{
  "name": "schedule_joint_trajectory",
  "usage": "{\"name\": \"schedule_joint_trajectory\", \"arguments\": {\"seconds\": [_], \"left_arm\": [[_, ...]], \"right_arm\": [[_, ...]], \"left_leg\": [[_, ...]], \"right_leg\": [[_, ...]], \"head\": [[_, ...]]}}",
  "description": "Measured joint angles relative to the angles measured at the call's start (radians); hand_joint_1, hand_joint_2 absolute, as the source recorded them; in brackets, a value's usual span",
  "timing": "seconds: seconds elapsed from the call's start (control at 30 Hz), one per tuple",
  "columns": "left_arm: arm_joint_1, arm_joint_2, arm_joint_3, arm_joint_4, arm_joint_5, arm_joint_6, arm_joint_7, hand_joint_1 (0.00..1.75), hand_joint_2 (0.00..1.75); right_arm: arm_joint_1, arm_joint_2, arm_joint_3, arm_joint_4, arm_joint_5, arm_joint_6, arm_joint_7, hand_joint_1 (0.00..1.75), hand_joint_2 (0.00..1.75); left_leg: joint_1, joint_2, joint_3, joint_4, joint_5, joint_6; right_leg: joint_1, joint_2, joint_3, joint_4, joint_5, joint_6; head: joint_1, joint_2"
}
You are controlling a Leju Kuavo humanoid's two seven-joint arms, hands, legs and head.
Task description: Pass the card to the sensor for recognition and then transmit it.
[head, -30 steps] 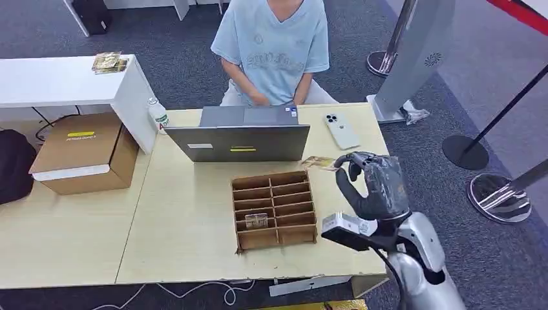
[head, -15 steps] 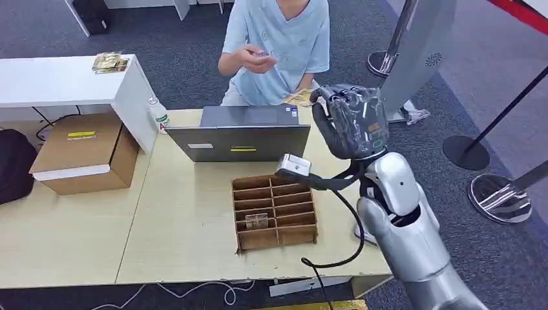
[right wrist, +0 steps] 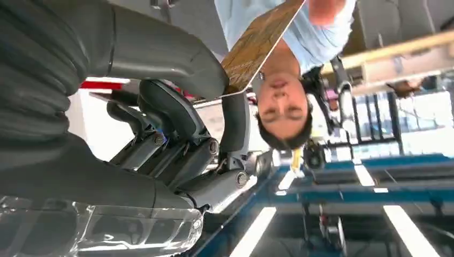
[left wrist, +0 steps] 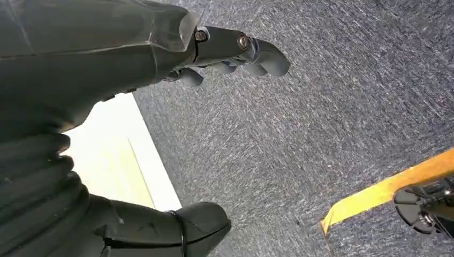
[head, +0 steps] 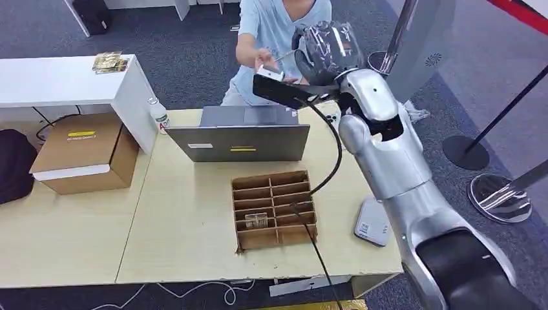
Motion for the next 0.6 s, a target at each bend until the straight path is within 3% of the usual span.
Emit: {"name": "schedule_joint_trajectory", "arguments": {"seconds": [0.23, 0.5, 0.53, 0.6], "left_arm": [[-0.001, 0.0, 0.0, 0.0, 0.0, -0.003, -0.006, 0.0, 1.75], [-0.002, 0.001, 0.0, 0.0, -0.001, -0.012, -0.009, 0.0, 1.75], [-0.002, 0.001, 0.0, 0.0, -0.001, -0.013, -0.009, 0.0, 1.75], [-0.002, 0.001, 0.0, 0.0, -0.002, -0.014, -0.009, 0.0, 1.75]], "right_arm": [[-0.129, 0.065, 0.0, 0.228, 0.015, 0.048, 0.036, 1.75, 1.75], [-0.188, 0.096, -0.002, 0.376, 0.021, 0.051, 0.041, 1.75, 1.75], [-0.19, 0.097, -0.002, 0.385, 0.021, 0.05, 0.041, 0.54, 1.75], [-0.193, 0.097, -0.003, 0.402, 0.028, 0.048, 0.042, 0.02, 1.75]], "left_leg": [[0.0, 0.0, 0.0, 0.0, 0.0, 0.0], [0.0, 0.0, 0.0, 0.0, 0.0, 0.0], [0.0, 0.0, 0.0, 0.0, 0.0, 0.0], [0.0, 0.0, 0.0, 0.0, 0.0, 0.0]], "right_leg": [[0.0, 0.0, 0.0, 0.0, 0.0, 0.0], [0.0, 0.0, 0.0, 0.0, 0.0, 0.0], [0.0, 0.0, 0.0, 0.0, 0.0, 0.0], [0.0, 0.0, 0.0, 0.0, 0.0, 0.0]], "head": [[0.0, 0.0], [0.0, 0.0], [0.0, 0.0], [0.0, 0.0]]}}
